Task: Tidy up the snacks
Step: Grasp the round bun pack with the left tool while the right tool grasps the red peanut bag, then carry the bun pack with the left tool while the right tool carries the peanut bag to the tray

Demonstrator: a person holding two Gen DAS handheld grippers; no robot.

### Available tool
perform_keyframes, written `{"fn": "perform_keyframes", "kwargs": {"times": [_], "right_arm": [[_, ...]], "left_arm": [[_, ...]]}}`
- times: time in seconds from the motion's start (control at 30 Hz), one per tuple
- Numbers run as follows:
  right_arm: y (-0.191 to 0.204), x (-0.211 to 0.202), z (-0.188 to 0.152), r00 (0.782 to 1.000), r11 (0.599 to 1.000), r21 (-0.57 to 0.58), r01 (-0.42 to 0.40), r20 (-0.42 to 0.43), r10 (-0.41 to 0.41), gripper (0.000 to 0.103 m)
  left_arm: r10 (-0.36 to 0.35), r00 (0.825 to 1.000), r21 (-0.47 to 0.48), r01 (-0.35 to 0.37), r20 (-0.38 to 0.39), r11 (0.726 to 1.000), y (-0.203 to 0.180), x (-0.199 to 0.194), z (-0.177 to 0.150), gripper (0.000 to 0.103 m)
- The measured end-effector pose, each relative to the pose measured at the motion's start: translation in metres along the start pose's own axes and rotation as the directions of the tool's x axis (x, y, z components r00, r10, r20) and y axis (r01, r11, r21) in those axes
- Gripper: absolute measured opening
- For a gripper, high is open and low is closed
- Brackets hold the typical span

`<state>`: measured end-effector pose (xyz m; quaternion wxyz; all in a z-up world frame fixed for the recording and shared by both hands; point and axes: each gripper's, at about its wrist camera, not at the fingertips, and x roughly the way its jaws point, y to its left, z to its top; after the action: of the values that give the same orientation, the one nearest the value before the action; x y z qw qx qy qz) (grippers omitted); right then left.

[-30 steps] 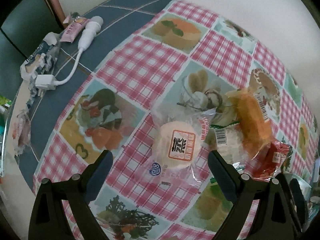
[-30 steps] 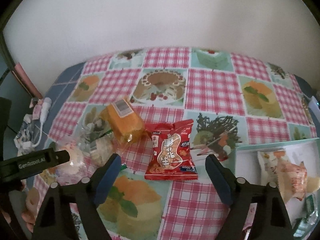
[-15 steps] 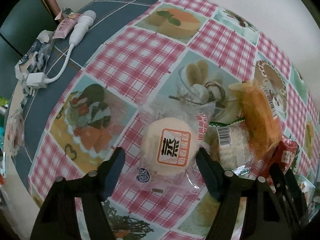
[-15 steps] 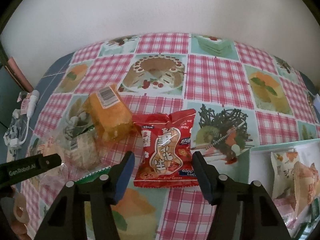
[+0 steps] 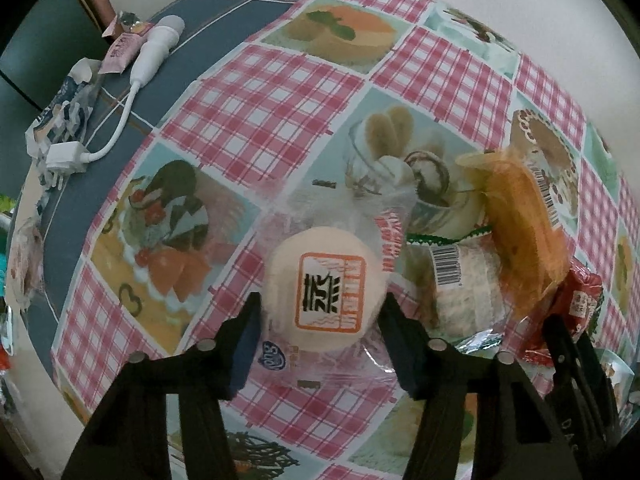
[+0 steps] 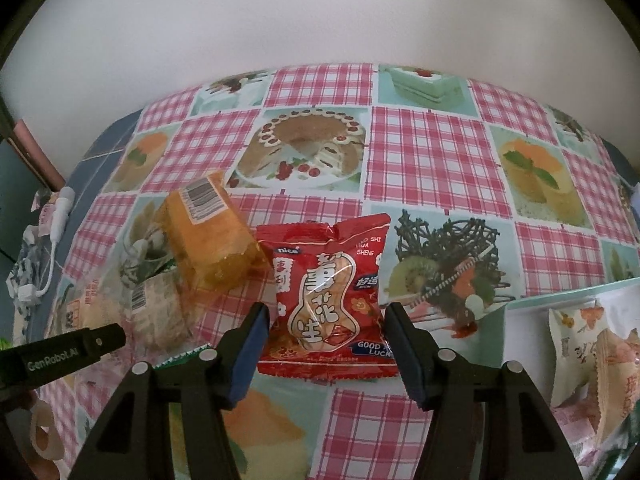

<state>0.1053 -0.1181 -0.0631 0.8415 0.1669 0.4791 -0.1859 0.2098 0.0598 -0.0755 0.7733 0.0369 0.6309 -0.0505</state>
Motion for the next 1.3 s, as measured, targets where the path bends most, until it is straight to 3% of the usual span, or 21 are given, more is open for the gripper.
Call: {"fn": "perform_keyframes", "kwargs": {"times": [0.5, 0.8, 0.97, 1.3], "right_arm": [[-0.003, 0.0, -0.001, 1.0, 0.999, 0.03, -0.018, 0.005, 0.018, 0.063], [-0.012, -0.001, 0.0, 0.997, 0.995, 0.062, -0.077, 0.008, 0.076, 0.062], [-0.012, -0.007, 0.004, 0.996, 0.994, 0.066, -0.087, 0.015, 0.087, 0.06], [-0.01, -0.048, 0.02, 0.989, 0.992, 0.05, -0.112, 0.106, 0.107, 0.06]], "left_arm": [[0.013, 1.0, -0.004, -0.013, -0.001, 1.0, 0.002, -0.002, 0.0, 0.056], [0.019, 1.0, 0.0, -0.019, 0.009, 1.0, 0.0, -0.006, 0.002, 0.054], [0.008, 0.999, 0.011, -0.009, 0.042, 1.0, -0.002, -0.024, 0.005, 0.053], [-0.005, 0.981, 0.034, -0.001, 0.195, 0.999, -0.01, -0.089, 0.006, 0.053]]}}
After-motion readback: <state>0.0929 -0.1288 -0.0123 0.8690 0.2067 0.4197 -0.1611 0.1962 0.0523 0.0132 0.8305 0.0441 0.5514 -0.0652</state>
